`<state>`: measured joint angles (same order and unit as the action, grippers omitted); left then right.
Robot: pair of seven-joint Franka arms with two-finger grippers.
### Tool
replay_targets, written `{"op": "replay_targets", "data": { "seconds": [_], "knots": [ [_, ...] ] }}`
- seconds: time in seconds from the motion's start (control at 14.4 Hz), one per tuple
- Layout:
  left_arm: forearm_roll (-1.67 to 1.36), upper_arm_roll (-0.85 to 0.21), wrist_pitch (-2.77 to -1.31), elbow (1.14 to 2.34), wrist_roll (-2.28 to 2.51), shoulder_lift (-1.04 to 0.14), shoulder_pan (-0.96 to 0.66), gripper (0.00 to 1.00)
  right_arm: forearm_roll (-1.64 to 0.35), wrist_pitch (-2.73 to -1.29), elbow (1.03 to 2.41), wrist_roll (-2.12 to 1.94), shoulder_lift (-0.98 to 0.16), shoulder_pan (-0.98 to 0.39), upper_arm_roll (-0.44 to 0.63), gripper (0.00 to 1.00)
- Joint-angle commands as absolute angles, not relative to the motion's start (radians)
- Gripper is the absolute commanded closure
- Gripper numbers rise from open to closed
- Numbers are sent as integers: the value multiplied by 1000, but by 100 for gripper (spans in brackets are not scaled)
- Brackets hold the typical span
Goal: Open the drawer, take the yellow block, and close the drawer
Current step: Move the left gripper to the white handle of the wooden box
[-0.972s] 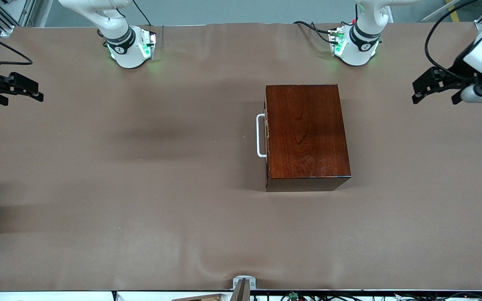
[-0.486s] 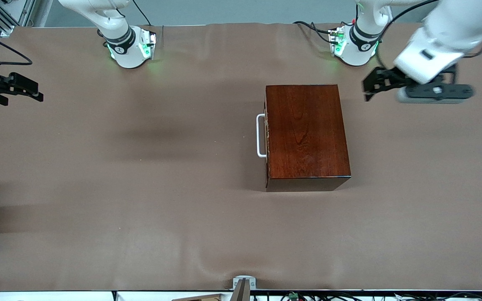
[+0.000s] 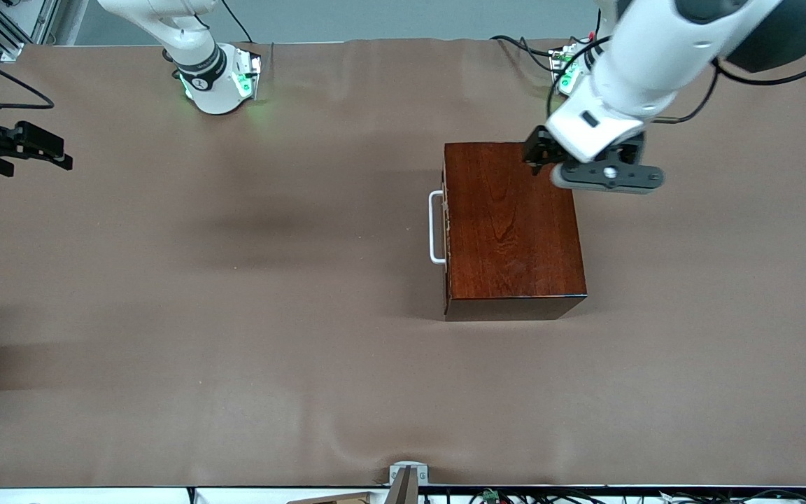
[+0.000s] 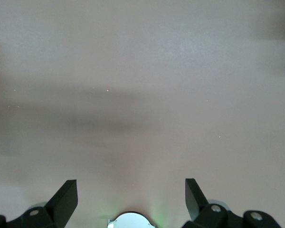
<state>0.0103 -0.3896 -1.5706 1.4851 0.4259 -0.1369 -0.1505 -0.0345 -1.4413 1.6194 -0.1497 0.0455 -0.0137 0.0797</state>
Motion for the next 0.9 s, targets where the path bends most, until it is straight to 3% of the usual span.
{"op": "replay_targets", "data": {
  "seconds": [0.0,0.83],
  "knots": [
    [46,-391,-1559,1407,460,-211,-205,0,-28,-1440,1640,-152,67,-6,75,0],
    [172,-373,-1635,1249,827,-449,-466,0,-28,-1440,1640,-152,67,-6,75,0]
  ]
}}
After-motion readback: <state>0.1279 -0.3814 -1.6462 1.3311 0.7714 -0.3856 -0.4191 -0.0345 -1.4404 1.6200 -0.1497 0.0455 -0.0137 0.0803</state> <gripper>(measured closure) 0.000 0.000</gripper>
